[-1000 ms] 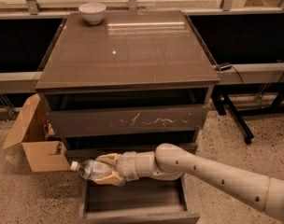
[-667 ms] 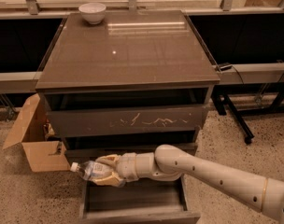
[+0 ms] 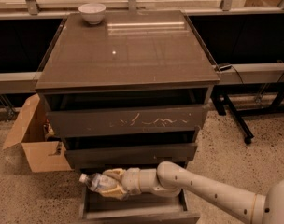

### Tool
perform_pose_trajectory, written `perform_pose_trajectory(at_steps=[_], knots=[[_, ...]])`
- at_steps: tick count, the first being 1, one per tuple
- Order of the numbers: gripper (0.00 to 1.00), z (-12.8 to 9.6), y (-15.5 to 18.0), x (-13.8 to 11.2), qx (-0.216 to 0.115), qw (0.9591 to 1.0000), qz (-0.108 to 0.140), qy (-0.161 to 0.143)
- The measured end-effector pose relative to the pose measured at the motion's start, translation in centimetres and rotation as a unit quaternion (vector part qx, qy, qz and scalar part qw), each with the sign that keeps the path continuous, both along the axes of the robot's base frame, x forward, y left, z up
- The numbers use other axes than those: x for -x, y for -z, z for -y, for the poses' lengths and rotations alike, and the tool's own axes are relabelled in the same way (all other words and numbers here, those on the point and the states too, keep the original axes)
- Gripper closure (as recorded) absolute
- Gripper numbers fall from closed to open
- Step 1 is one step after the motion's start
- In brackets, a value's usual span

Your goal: Place blue plastic bottle into bottom drawer

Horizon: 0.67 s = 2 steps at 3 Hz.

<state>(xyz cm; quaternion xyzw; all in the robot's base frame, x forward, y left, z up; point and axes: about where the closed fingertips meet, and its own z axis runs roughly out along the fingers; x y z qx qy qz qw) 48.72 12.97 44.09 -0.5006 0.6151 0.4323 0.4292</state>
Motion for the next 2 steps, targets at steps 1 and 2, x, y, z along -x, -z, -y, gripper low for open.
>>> perform_pose_trajectory(at_steps=[1,2], knots=[[1.0,1.1,5.2,0.0,-0.004,0.9995,-0.026,0.017],[1.0,2.4,9.6,-0.6,0.0,0.9981,-0.05,0.036]])
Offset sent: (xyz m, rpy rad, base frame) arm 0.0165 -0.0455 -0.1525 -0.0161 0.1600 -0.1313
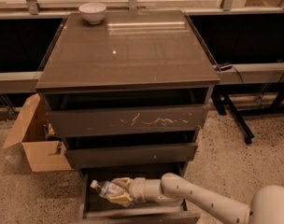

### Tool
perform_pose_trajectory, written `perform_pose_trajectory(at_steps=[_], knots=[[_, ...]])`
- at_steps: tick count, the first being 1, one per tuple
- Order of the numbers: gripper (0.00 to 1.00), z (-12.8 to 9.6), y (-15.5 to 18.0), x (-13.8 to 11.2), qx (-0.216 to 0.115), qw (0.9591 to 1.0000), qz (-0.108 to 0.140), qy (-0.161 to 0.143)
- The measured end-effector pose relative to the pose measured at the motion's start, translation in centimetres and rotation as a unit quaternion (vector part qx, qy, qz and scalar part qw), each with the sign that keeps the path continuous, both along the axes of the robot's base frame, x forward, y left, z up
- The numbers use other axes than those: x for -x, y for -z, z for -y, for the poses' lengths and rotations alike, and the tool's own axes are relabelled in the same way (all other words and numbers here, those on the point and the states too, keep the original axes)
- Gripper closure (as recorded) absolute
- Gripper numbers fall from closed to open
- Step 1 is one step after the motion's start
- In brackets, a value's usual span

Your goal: Place blue plastic bottle into bottom drawer

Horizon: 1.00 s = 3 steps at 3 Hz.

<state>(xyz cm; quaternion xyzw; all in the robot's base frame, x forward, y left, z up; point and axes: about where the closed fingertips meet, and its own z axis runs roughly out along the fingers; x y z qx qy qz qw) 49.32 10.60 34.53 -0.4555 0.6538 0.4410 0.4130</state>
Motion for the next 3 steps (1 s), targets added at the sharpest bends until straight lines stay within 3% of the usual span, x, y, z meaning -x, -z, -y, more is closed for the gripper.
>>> perform_pose_trajectory(at_steps=[1,2,3], knots=[[1.0,1.6,3.3,-0.8,0.009,0.9995,-0.02,0.024],[0.84,3.2,5.6,-1.6,0.015,0.9981,-0.037,0.048],[0.61,4.1,7.0,-2.1,0.016,0.9968,-0.047,0.063]])
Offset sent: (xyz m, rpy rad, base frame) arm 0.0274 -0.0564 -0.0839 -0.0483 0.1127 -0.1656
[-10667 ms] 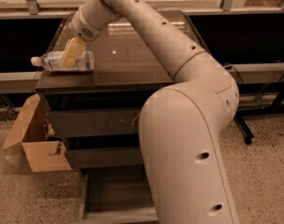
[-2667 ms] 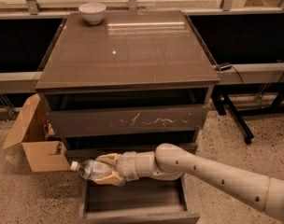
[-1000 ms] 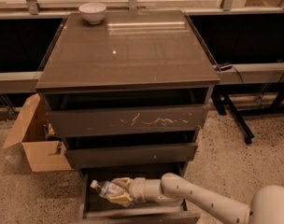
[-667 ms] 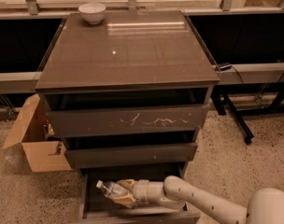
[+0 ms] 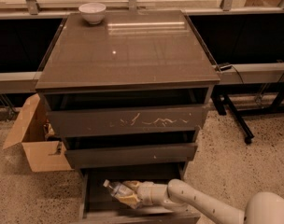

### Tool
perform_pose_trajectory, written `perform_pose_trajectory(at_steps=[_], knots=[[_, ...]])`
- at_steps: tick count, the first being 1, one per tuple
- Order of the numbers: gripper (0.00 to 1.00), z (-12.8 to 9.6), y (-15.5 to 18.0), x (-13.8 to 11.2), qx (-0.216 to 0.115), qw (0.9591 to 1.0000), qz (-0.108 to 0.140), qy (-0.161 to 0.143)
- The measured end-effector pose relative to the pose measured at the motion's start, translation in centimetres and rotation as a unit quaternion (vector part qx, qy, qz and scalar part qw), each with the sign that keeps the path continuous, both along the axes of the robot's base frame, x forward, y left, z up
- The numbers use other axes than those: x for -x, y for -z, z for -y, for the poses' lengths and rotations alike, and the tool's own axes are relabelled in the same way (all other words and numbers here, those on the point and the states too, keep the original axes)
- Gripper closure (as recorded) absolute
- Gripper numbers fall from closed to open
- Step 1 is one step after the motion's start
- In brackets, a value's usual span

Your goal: Place blue plastic bottle into bottom drawer

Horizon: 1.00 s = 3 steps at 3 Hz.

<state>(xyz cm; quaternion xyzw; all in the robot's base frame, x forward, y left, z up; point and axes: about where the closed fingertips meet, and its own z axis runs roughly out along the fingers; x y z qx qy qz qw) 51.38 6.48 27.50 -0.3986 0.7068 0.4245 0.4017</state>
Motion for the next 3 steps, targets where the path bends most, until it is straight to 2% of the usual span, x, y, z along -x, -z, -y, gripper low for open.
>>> perform_pose_trajectory(at_steps=[1,2,3], knots=[[0.37,0.66,1.12,-0.23,0.0,0.9999,-0.008,0.012],[0.06,1.04,2.0,-0.33,0.0,0.9997,-0.016,0.02],[0.0,1.04,2.0,-0.32,0.0,0.9997,-0.016,0.02]])
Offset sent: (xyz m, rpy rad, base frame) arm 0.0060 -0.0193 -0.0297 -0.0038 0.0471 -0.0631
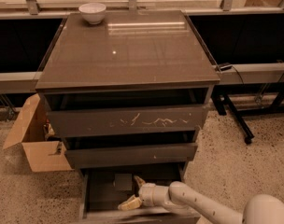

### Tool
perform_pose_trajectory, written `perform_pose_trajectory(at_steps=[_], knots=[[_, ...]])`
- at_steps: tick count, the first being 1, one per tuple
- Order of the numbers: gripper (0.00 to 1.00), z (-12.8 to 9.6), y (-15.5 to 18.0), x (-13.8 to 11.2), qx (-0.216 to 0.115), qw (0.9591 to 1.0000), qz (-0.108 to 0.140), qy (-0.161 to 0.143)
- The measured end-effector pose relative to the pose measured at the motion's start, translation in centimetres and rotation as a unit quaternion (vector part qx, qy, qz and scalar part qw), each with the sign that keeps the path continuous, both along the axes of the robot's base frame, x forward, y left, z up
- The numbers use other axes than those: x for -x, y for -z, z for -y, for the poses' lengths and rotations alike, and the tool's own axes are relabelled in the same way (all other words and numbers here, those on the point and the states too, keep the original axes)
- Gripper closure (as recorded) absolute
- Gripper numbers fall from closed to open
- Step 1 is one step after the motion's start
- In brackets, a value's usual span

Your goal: Place blue plastic bottle into bottom drawer

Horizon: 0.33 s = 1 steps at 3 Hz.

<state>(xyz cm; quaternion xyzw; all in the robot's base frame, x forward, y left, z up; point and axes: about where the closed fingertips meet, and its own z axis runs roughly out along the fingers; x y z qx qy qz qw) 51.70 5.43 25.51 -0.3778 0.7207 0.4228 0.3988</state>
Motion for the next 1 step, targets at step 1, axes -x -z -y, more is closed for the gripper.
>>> perform_pose_trajectory(at_steps=[1], knots=[[0.0,0.7,-0.03,0.32,-0.006,0.9999,0.002,0.011]])
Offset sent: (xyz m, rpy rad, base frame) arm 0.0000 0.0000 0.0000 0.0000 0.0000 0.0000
